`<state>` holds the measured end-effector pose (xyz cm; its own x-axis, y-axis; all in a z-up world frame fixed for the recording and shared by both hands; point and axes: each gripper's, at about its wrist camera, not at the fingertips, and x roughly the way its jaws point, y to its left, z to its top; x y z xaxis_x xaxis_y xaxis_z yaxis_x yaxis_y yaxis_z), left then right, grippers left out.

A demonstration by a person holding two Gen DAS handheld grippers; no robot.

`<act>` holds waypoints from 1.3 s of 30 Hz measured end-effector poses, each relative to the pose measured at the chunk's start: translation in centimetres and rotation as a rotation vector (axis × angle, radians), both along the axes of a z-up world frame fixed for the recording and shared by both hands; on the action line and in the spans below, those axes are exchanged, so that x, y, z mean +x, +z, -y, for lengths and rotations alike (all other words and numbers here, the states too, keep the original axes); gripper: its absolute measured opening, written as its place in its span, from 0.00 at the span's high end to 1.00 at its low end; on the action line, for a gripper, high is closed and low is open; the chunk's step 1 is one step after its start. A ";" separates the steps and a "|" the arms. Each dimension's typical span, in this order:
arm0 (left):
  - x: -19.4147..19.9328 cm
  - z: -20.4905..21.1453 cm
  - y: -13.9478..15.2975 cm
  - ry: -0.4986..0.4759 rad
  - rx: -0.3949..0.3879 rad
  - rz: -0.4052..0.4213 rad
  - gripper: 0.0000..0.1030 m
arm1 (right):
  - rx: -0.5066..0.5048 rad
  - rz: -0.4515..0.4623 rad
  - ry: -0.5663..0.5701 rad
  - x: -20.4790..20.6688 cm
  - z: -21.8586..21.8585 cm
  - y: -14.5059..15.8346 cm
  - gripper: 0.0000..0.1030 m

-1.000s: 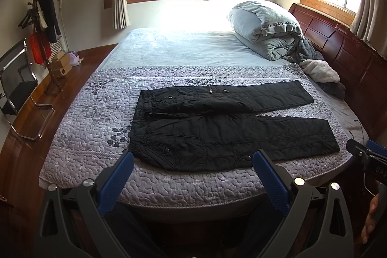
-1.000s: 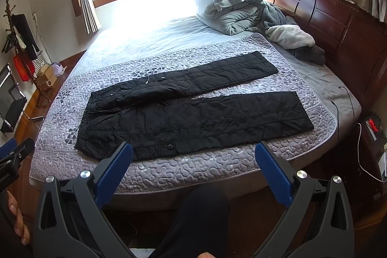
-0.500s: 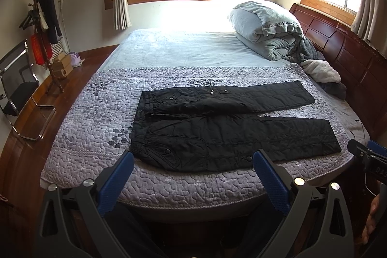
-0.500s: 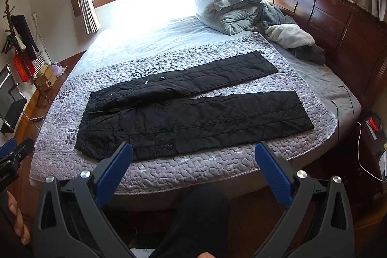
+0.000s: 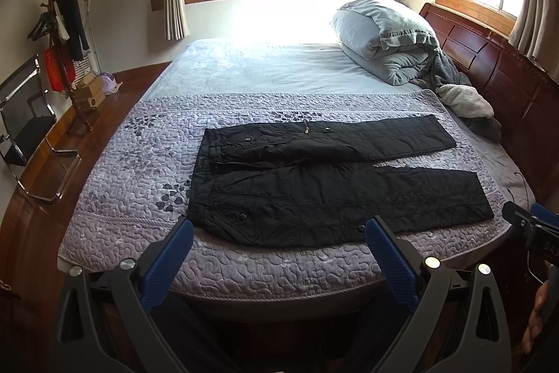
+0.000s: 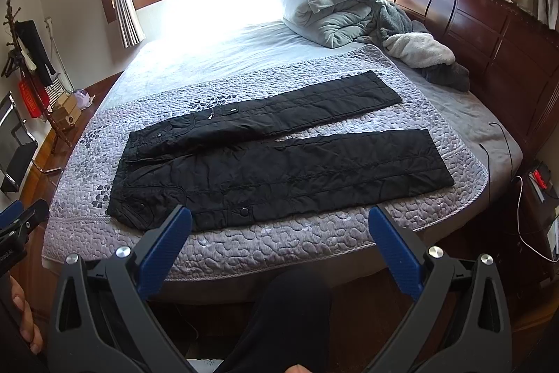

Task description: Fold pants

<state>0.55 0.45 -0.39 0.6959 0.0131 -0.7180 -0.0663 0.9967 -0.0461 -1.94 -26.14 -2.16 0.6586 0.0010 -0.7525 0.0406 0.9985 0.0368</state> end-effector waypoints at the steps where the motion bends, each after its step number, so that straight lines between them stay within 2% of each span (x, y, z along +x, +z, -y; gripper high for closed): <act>1: 0.1 0.0 -0.1 0.000 -0.001 -0.002 0.03 | 0.000 -0.002 0.000 0.1 0.0 -0.1 0.02; 3: 0.5 -0.2 -0.3 -0.001 -0.011 -0.011 0.03 | -0.001 -0.005 0.000 0.4 0.0 -0.3 0.02; 6: 1.4 -0.7 -1.4 -0.029 -0.075 -0.043 0.03 | -0.009 -0.002 -0.001 1.0 0.1 -0.7 0.02; 10: 4.2 -2.9 -5.4 -0.118 -0.280 -0.166 0.03 | 0.011 -0.013 0.016 3.0 1.4 -2.6 0.02; 14: 7.4 -6.6 -10.9 -0.102 -0.427 -0.261 0.04 | 0.171 -0.107 0.007 6.7 5.3 -7.7 0.02; 15: 8.2 -7.9 -12.3 -0.093 -0.468 -0.264 0.04 | 0.215 -0.142 0.004 7.7 6.3 -9.2 0.02; 17: 9.7 -10.3 -14.7 -0.064 -0.516 -0.279 0.04 | 0.287 -0.206 -0.014 9.4 8.3 -12.3 0.02; 19: 11.6 -13.0 -17.5 -0.026 -0.571 -0.344 0.04 | 0.346 -0.248 -0.043 10.4 10.0 -14.8 0.02; 23: 14.6 -18.7 -22.4 0.160 -0.587 -0.380 0.04 | 0.407 -0.295 -0.104 11.1 12.0 -18.5 0.02; 25: 16.0 -20.4 -25.2 0.204 -0.647 -0.418 0.04 | 0.428 -0.311 -0.126 11.2 12.5 -19.9 0.02; 27: 16.7 -21.2 -27.3 0.272 -0.657 -0.461 0.04 | 0.435 -0.323 -0.137 11.3 12.8 -21.1 0.02; 29: 17.3 -21.2 -28.5 0.291 -0.690 -0.461 0.04 | 0.426 -0.320 -0.152 11.4 13.4 -22.0 0.02; 32: 18.7 -20.8 -30.0 0.310 -0.681 -0.489 0.04 | 0.445 -0.322 -0.172 11.6 14.6 -23.3 0.02; 34: 19.4 -20.4 -31.1 0.314 -0.725 -0.503 0.05 | 0.485 -0.329 -0.194 11.8 16.0 -24.4 0.02; 36: 20.0 -20.3 -32.3 0.338 -0.728 -0.514 0.05 | 0.531 -0.319 -0.234 11.9 18.1 -25.4 0.02; 39: 19.7 -20.1 -32.7 0.373 -0.729 -0.484 0.05 | 0.571 -0.300 -0.311 11.9 22.3 -26.5 0.02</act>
<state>20.24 20.52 -33.06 0.3625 -0.3906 -0.8462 -0.5490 0.6442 -0.5325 9.94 -48.45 -28.61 0.4568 0.2948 -0.8393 0.4108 0.7670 0.4929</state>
